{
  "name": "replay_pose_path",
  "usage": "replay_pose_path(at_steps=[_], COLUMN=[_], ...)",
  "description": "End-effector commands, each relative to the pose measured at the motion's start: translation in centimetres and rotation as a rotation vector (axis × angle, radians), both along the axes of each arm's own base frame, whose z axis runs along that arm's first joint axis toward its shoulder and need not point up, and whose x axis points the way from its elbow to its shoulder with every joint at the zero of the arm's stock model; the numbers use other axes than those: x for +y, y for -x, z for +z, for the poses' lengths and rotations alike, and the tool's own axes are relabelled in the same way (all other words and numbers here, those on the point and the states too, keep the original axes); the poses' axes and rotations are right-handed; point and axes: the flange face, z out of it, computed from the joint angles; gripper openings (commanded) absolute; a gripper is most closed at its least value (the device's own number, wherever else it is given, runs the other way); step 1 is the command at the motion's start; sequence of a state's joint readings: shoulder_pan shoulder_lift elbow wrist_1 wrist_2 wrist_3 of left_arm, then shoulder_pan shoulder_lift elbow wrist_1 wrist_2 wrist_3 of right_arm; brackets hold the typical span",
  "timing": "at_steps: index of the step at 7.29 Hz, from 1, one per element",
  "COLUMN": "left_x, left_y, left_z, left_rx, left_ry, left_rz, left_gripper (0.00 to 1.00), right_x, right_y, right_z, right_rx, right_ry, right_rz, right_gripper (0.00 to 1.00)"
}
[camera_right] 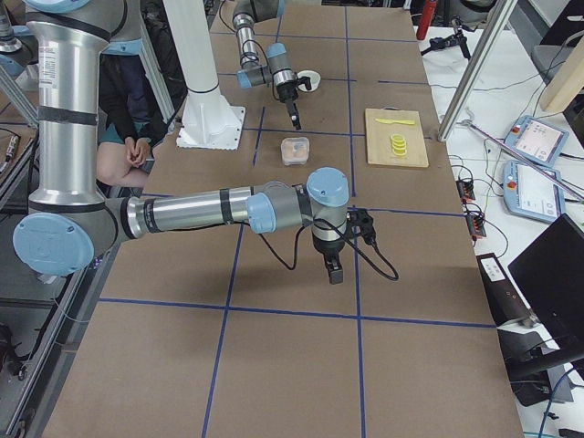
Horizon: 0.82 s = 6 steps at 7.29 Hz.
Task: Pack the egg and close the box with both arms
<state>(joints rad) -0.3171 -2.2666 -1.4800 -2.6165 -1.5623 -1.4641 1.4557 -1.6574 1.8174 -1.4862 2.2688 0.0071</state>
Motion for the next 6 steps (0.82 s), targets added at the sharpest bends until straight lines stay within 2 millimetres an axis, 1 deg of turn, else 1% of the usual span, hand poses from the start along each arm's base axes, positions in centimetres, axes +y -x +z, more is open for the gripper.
replay_pose_path(at_steps=[1, 2, 3, 4, 5, 6], left_x=[-2.5, -4.8, -8.4, -11.5, -13.8, -16.3], left_y=[7.4, 10.6, 15.0, 19.2, 22.5, 26.9], left_z=[0.3, 1.4, 2.2, 2.7, 4.0, 7.2], left_rx=[-0.171, -0.273, -0.401, -0.541, -0.682, -0.793], left_ry=[-0.063, -0.097, -0.147, -0.209, -0.285, -0.343], left_rz=[0.07, 0.078, 0.03, -0.009, -0.009, -0.028], left_gripper=[1.0, 1.0, 1.0, 1.0, 1.0, 1.0], right_x=[-0.2, -0.2, -0.2, -0.3, -0.3, -0.2], right_y=[0.0, 0.0, 0.0, 0.0, 0.1, 0.0], right_z=[-0.3, -0.3, -0.4, -0.4, -0.3, -0.1], right_rx=[-0.001, -0.002, -0.003, -0.003, -0.004, -0.003], right_ry=[-0.006, -0.005, -0.007, -0.007, -0.004, -0.001], right_rz=[0.0, 0.001, 0.001, 0.001, 0.001, 0.001], right_gripper=[1.0, 1.0, 1.0, 1.0, 1.0, 1.0])
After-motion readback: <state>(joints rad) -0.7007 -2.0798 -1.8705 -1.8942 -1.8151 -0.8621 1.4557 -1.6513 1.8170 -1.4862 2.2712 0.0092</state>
